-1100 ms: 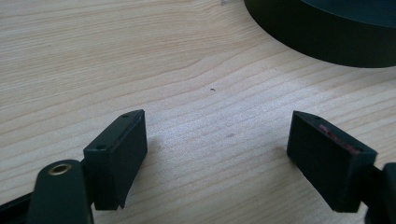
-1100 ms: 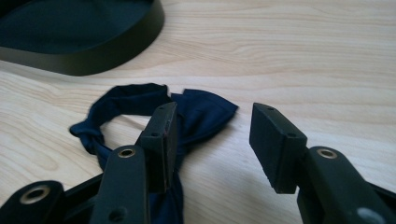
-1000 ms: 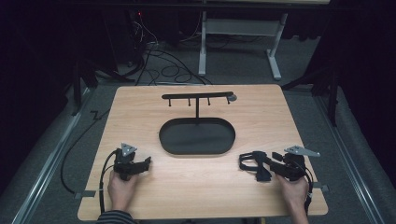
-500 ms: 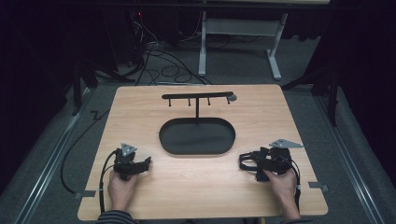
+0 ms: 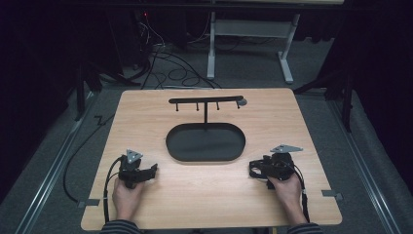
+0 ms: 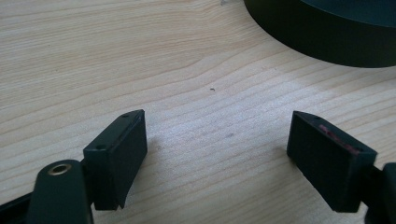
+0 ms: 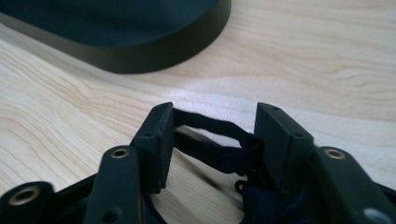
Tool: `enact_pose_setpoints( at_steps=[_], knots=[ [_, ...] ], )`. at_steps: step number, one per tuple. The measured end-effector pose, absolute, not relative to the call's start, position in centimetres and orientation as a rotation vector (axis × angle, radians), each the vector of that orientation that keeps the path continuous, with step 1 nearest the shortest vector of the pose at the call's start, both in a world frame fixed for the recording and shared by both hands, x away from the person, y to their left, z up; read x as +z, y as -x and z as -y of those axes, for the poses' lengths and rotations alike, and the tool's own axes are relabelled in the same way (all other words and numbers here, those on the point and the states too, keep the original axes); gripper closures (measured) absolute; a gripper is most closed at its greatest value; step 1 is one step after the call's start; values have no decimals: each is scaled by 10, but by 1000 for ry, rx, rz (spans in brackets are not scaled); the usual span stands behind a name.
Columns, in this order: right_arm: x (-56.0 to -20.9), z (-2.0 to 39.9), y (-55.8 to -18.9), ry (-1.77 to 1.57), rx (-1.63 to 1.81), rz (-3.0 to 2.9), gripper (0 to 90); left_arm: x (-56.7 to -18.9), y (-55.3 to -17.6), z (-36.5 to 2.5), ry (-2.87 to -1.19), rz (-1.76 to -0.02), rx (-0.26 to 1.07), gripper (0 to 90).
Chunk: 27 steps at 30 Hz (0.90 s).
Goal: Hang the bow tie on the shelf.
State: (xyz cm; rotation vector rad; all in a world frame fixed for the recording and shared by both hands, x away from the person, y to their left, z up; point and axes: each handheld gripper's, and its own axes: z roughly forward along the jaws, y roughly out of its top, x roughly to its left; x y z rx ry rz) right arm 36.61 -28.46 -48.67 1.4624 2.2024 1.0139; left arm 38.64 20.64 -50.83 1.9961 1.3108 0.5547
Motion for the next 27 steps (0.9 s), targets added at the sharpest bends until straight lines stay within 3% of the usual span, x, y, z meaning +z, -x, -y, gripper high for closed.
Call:
enact_pose_setpoints(
  at_steps=[2,6,11,27],
  knots=[
    [-489,284,-367,-1458,1005,-2210,548,-508,-386,-206,-1996,-1311,555,204],
    [-492,284,-366,-1445,981,-2223,723,-508,-386,-206,-1996,-1310,554,204],
    [-492,284,-365,-1419,982,-2240,854,-508,-386,-206,-1996,-1310,554,204],
    [-468,290,-352,-1334,1105,-2157,900,-508,-386,-206,-1996,-1311,554,204]
  ],
)
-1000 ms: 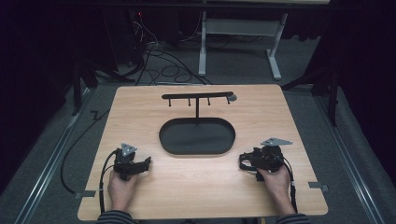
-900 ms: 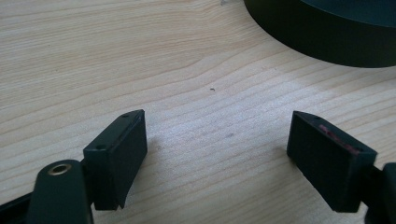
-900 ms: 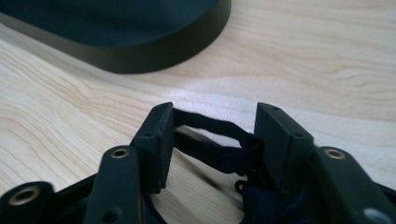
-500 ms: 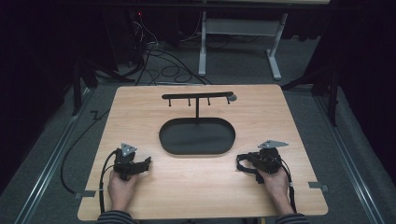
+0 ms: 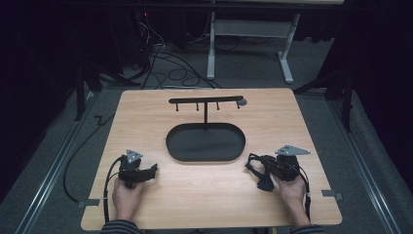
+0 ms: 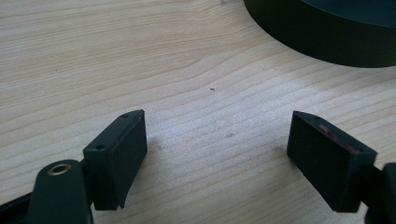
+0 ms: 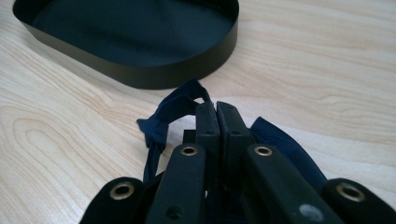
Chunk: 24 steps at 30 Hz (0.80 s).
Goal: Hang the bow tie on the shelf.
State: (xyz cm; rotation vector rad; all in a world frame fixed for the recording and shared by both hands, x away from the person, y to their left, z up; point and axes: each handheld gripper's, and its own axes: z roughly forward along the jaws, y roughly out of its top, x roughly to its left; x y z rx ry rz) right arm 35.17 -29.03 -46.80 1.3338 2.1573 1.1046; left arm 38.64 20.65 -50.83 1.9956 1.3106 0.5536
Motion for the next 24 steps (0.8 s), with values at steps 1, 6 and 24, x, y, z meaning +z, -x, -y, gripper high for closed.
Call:
enact_pose_setpoints(
  at_steps=[1,6,24],
  knots=[
    [-466,291,-351,-1336,1113,-2151,900,-508,-386,-206,-1995,-1310,554,204],
    [-459,290,-350,-1324,1144,-2140,900,-508,-386,-206,-1996,-1310,554,204],
    [-428,286,-348,-1252,1250,-2095,900,-508,-386,-206,-1996,-1310,553,204]
  ],
)
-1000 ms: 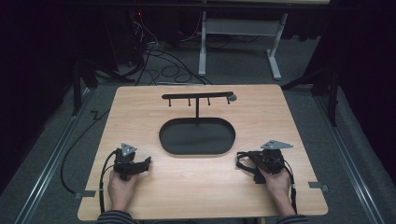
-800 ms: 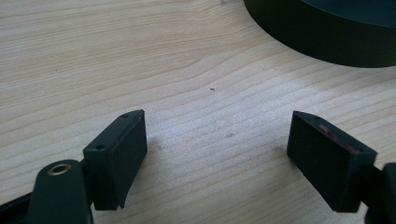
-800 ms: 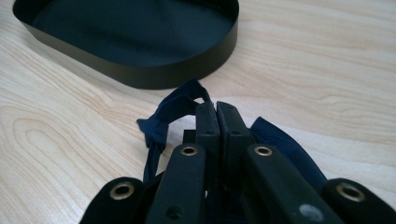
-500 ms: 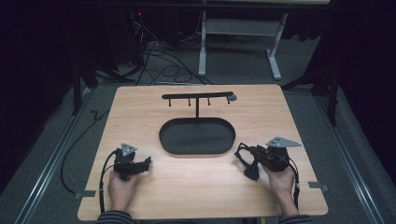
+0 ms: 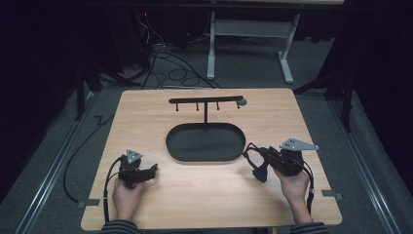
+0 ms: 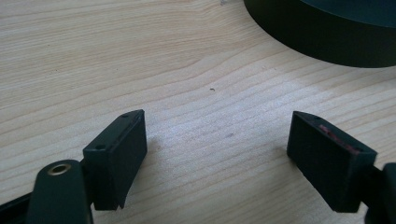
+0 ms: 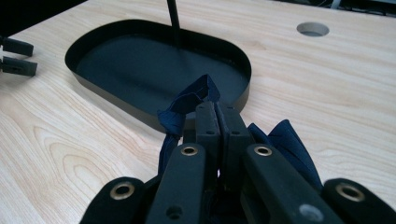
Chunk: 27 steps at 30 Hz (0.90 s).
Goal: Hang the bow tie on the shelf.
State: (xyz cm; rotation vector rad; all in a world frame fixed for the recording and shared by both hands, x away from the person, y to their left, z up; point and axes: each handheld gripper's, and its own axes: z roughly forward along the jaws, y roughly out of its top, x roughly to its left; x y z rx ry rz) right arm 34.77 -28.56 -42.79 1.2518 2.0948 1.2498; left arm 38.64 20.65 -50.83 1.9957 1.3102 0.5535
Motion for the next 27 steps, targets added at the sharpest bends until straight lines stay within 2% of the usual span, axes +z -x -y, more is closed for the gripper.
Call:
enact_pose_setpoints(
  at_steps=[27],
  knots=[
    [-386,268,-373,-1173,1375,-2069,900,-508,-386,-207,-1996,-1310,553,202]
  ],
)
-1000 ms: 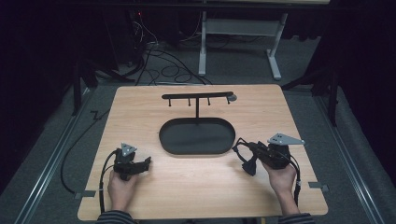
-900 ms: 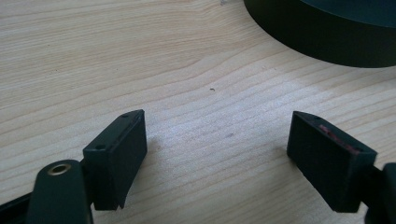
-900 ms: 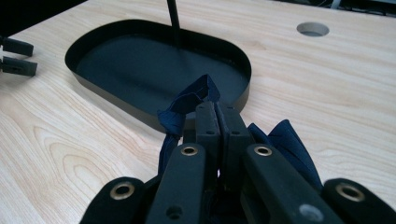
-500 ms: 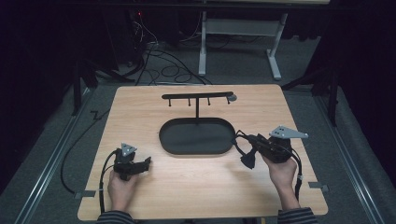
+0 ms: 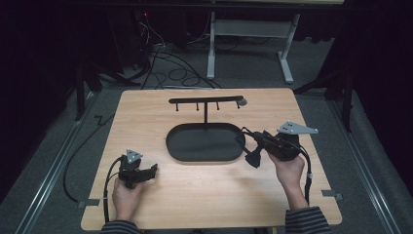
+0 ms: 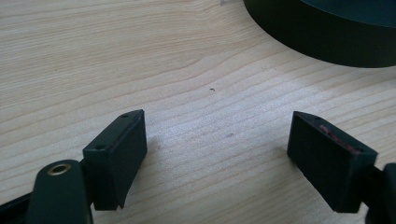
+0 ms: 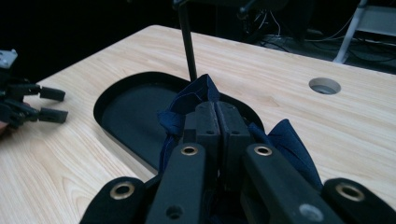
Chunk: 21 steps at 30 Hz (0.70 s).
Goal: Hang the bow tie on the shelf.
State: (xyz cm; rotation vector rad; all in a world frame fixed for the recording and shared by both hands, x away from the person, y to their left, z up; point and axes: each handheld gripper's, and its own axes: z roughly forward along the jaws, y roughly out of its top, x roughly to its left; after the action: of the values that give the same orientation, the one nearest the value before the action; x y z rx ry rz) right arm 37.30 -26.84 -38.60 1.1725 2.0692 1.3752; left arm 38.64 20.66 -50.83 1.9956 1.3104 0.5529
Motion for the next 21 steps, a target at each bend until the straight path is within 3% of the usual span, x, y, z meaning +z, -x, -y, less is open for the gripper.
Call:
enact_pose_setpoints(
  at_steps=[21],
  knots=[
    [-364,258,-396,-1143,1446,-2059,900,-508,-386,-207,-1996,-1310,553,202]
  ],
)
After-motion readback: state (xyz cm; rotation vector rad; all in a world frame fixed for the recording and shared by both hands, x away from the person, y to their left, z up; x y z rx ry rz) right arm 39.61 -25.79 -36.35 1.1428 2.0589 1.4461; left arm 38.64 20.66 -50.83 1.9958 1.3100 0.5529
